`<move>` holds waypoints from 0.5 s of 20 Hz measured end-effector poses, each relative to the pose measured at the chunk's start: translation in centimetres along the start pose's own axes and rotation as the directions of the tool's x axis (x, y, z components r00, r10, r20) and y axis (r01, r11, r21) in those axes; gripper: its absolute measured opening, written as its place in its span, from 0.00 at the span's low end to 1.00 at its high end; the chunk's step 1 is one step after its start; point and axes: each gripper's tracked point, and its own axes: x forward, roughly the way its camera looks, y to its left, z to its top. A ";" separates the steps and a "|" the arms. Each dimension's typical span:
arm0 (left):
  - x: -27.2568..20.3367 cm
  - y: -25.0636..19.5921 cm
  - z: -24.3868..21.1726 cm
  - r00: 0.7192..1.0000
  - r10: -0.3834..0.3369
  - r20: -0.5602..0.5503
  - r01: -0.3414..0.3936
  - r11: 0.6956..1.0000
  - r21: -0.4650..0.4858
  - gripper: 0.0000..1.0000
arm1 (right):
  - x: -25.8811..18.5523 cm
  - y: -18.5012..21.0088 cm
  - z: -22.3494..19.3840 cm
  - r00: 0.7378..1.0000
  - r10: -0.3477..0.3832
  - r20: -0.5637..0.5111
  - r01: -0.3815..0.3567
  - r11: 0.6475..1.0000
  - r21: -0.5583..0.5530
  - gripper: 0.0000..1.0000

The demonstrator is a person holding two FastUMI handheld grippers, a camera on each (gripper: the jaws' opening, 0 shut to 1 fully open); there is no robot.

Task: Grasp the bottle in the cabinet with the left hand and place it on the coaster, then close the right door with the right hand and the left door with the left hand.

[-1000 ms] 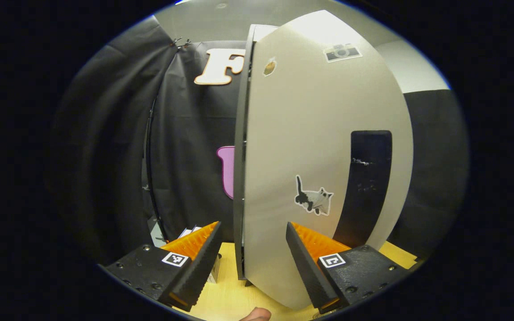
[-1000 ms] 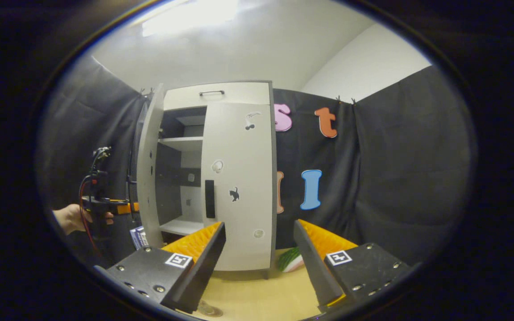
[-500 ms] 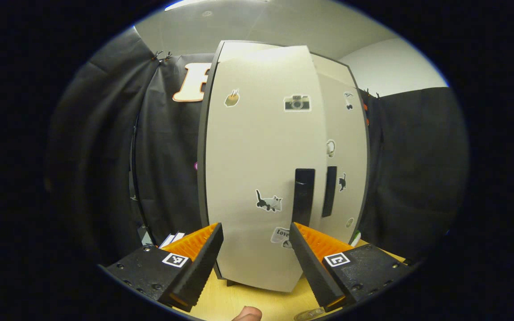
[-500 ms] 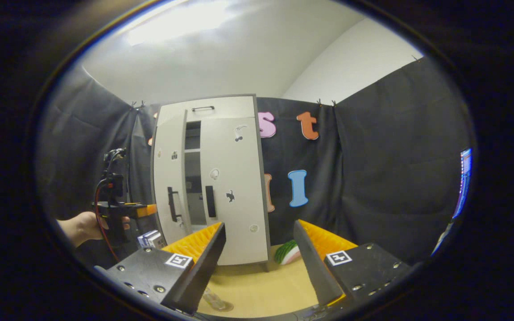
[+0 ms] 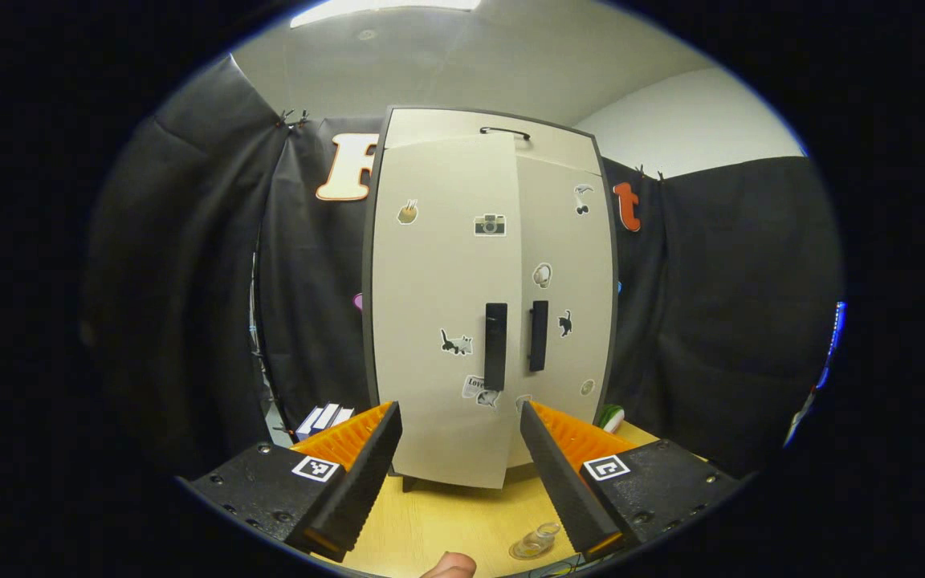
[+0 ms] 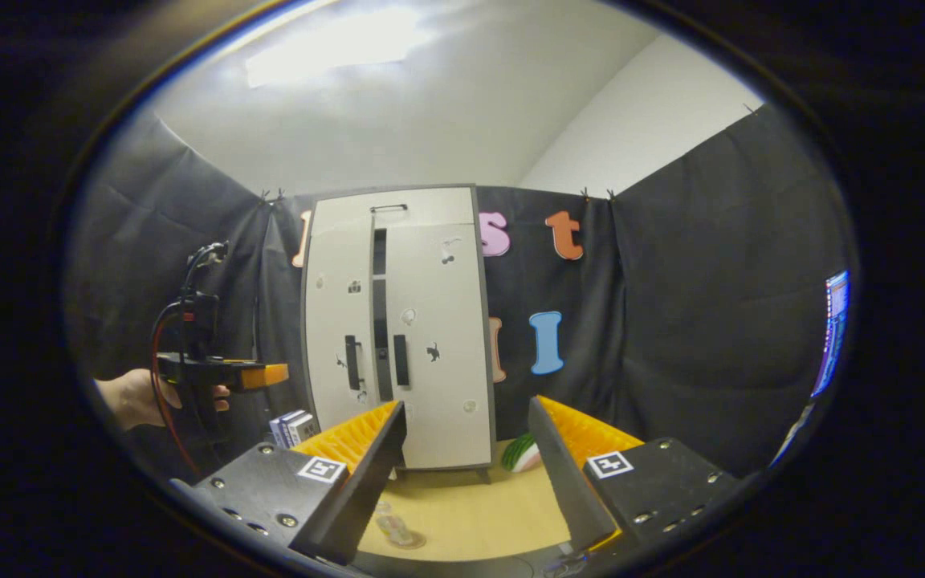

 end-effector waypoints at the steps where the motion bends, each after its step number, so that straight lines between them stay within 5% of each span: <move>1: -0.6 -0.2 -0.2 1.000 0.001 -0.008 -0.001 1.000 -0.010 0.95 | 0.0 0.1 0.0 1.000 0.006 0.001 -0.006 1.000 0.003 0.94; 10: -3.1 -1.3 -1.0 0.999 -0.003 -0.044 0.001 1.000 -0.029 0.95 | 1.8 -0.4 -0.5 1.000 0.030 -0.004 -0.030 0.999 -0.031 0.94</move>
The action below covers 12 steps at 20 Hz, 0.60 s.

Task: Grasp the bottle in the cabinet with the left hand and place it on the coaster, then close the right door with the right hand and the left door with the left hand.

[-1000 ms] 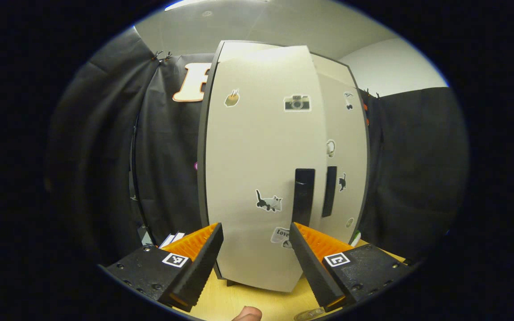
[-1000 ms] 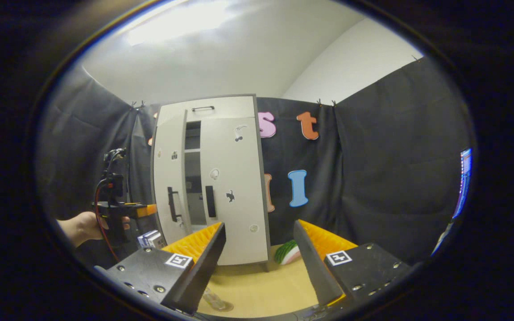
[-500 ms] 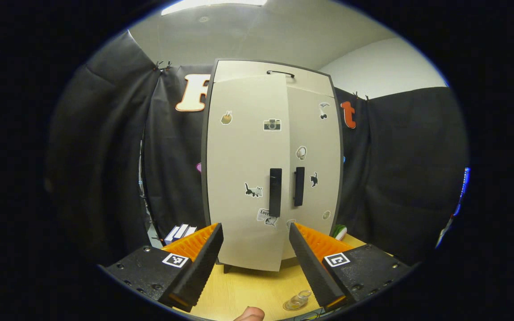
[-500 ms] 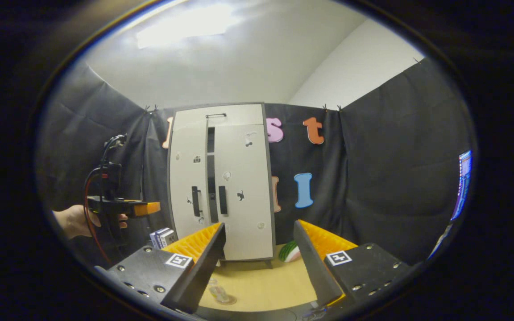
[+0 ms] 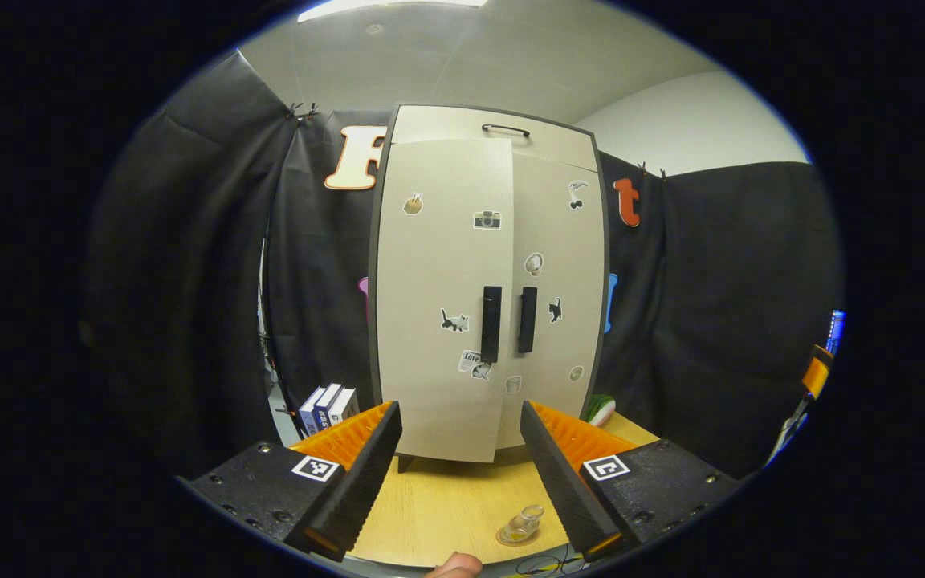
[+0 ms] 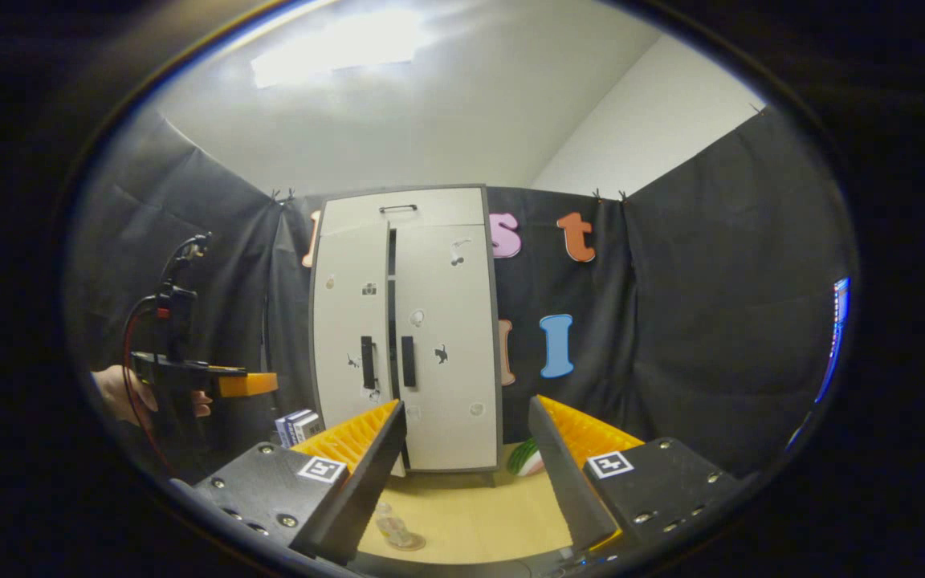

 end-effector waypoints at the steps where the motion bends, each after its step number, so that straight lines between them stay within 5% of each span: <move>1: -0.1 -0.2 -0.1 1.000 -0.002 0.001 0.002 1.000 0.004 0.95 | 0.2 0.0 -0.2 1.000 -0.001 -0.003 0.001 1.000 -0.007 0.94; 12: 0.3 -1.4 -0.4 0.999 0.000 0.044 -0.002 0.999 0.048 0.95 | 3.1 0.8 -0.8 1.000 0.003 -0.003 -0.004 0.999 -0.043 0.93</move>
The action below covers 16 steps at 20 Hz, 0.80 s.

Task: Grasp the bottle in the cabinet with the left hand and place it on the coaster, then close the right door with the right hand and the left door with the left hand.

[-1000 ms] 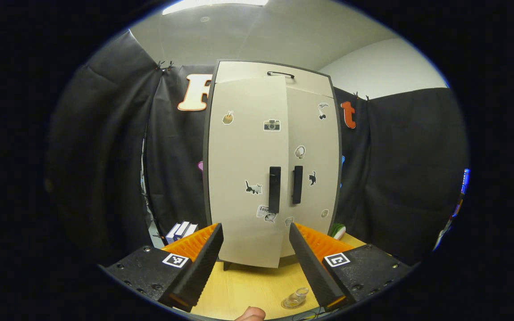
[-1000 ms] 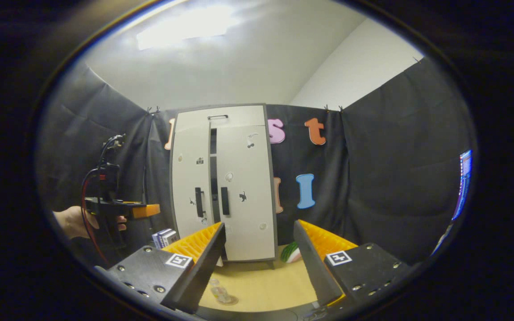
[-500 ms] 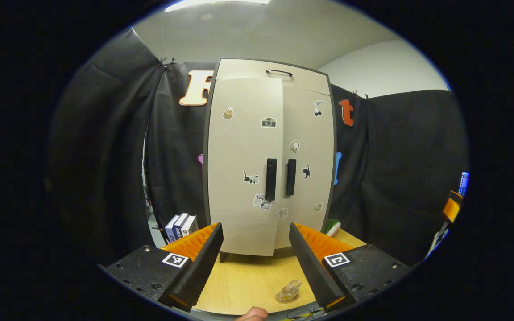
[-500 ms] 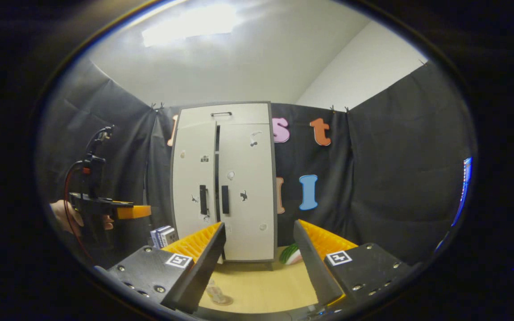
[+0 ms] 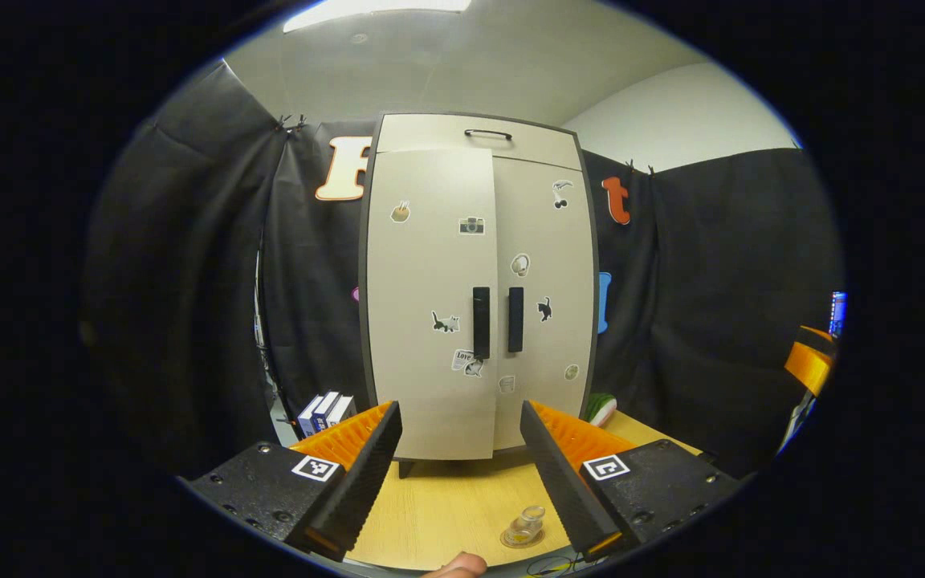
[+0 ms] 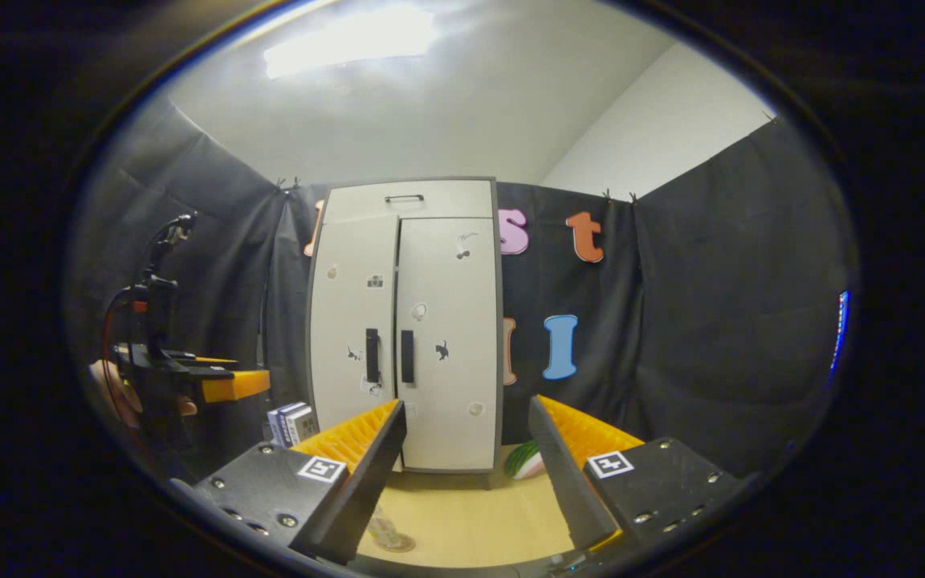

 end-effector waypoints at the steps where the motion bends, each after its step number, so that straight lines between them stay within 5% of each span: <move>1: 0.3 0.2 0.2 1.000 0.006 0.010 -0.006 1.000 -0.005 0.95 | 0.3 0.4 -0.2 1.000 0.001 -0.008 -0.001 1.000 -0.004 0.94; 8: 3.3 1.6 0.5 0.999 0.003 0.033 -0.002 1.000 -0.029 0.95 | 4.1 3.6 -1.0 0.999 0.049 -0.018 -0.048 0.998 0.037 0.94; 16: 5.6 3.0 -2.0 1.000 -0.022 0.000 0.022 0.999 -0.034 0.95 | 7.9 7.8 -1.8 0.994 0.105 0.038 -0.103 0.993 -0.054 0.94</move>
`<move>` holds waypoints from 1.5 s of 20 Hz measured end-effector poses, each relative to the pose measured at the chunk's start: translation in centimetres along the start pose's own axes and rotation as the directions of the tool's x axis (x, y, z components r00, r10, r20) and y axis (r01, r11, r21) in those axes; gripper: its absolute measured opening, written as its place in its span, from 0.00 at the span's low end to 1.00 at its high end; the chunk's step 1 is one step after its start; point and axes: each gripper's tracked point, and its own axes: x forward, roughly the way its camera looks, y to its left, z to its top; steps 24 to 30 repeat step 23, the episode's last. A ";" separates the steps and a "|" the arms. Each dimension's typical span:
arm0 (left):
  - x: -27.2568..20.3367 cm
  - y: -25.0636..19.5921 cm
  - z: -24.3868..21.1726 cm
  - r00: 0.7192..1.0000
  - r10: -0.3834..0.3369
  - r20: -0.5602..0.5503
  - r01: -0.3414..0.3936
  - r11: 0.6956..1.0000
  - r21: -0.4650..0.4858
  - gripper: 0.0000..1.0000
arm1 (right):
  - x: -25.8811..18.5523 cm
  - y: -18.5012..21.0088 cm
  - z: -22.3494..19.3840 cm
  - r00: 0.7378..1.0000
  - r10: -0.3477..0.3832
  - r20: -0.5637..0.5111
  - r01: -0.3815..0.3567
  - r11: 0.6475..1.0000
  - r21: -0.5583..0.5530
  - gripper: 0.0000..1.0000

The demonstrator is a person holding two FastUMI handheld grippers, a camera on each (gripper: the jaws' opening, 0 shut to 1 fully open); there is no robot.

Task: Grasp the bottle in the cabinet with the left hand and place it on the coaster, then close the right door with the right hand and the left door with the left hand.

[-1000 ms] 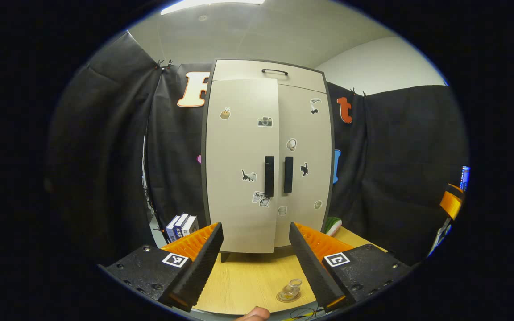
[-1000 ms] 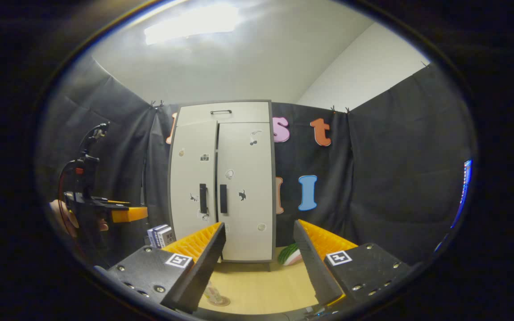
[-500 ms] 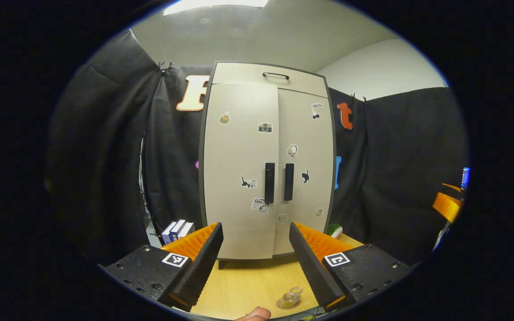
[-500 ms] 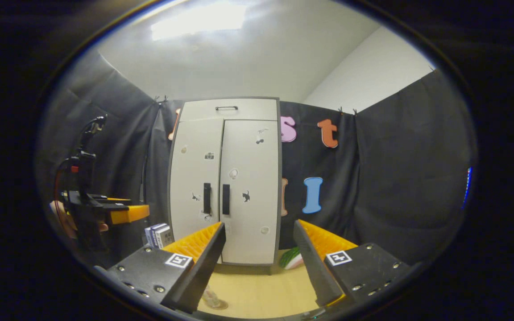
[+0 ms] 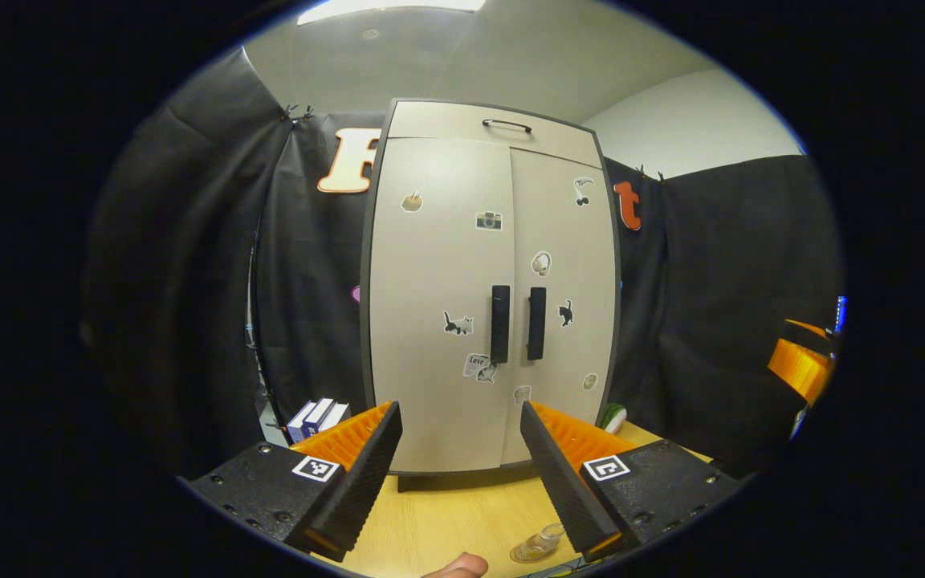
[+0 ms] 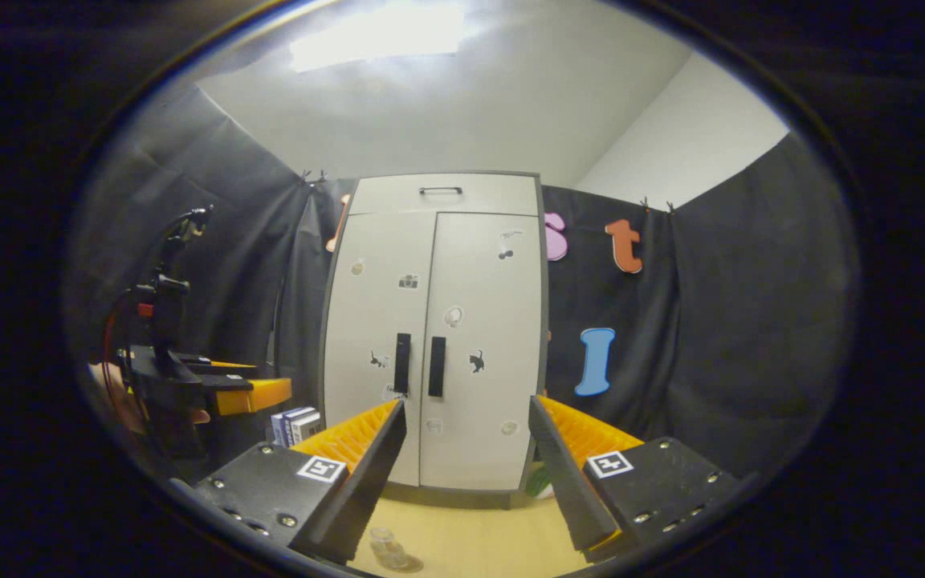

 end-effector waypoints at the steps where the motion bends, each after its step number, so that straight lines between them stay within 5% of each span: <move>1: 0.2 0.1 0.0 1.000 -0.014 0.006 0.014 1.000 -0.006 0.93 | 0.3 0.2 -0.7 1.000 -0.008 -0.009 0.008 1.000 -0.006 0.94; 8: 1.3 0.5 -0.7 0.997 -0.074 0.025 0.074 0.997 0.005 0.95 | 1.3 1.1 -6.5 0.980 -0.084 -0.178 0.097 0.993 0.067 0.94; 30: 0.2 -1.5 -0.4 0.998 -0.067 0.006 0.067 0.998 -0.003 0.95 | 4.7 -3.9 -3.6 0.990 -0.085 -0.112 0.101 0.983 0.151 0.91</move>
